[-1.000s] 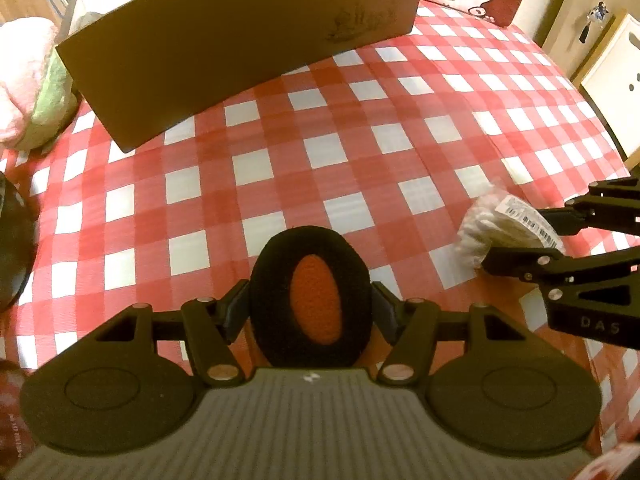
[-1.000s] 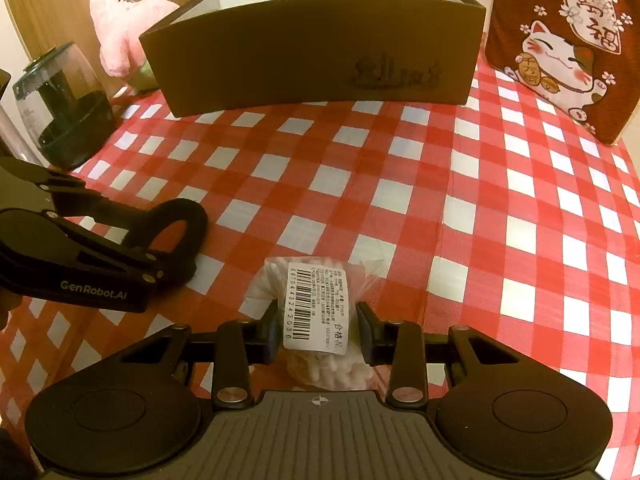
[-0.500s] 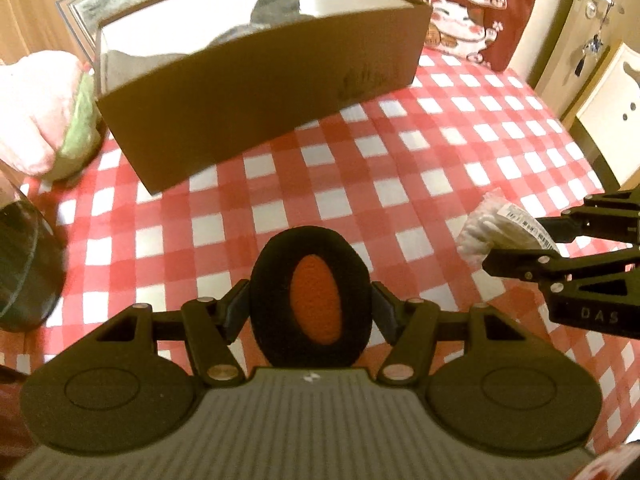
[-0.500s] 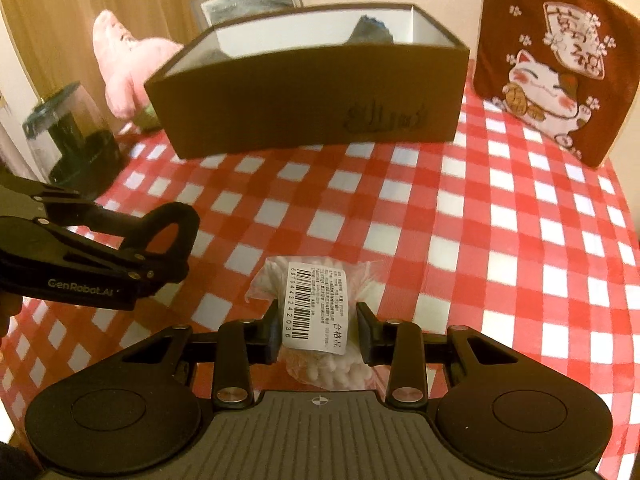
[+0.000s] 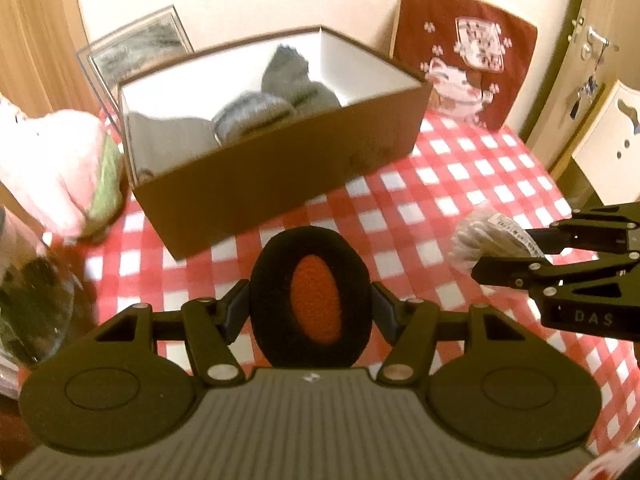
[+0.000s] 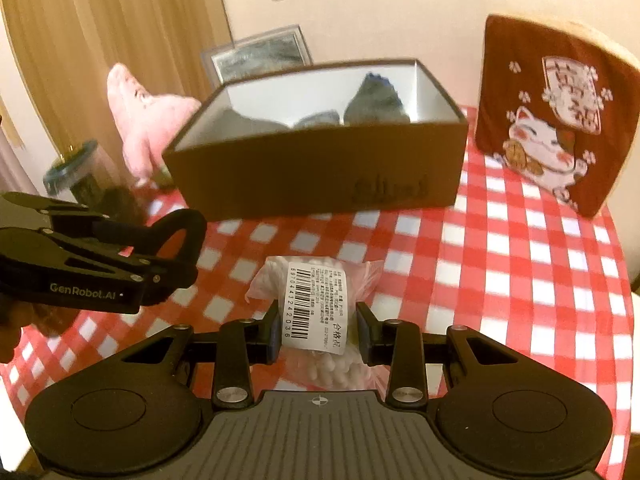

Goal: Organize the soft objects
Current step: 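Carry the swab bag and foam ring with both grippers toward the brown box, then lower the swab bag and foam ring into the box and open both grippers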

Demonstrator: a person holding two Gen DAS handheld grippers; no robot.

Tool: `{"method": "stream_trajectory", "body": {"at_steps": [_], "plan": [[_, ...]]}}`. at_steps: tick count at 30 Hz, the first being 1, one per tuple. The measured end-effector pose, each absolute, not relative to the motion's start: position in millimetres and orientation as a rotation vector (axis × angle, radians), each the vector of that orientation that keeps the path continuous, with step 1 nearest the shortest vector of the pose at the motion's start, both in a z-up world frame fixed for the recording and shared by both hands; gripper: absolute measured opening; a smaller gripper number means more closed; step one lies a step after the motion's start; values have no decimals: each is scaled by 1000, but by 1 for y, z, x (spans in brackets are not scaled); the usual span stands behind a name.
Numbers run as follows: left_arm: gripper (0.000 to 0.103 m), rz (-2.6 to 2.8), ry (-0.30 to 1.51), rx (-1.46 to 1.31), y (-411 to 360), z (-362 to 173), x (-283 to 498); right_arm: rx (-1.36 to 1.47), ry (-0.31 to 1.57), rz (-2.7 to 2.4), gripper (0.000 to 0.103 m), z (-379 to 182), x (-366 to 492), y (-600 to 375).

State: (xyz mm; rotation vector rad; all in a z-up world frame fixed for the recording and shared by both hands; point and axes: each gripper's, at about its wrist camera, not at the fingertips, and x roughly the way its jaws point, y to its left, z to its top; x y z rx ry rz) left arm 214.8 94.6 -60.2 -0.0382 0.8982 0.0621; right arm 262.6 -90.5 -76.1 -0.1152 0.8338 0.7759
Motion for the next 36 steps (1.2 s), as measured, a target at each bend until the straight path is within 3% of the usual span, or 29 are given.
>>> {"method": "stream_trajectory", "body": {"at_steps": [23,36], "plan": [[61,148,714,-8,150,6,300,-41,619,842,37,1,351,-29],[61,196,750,-5,189,-2,370,-12,664,816,37,-4,429,16]]}}
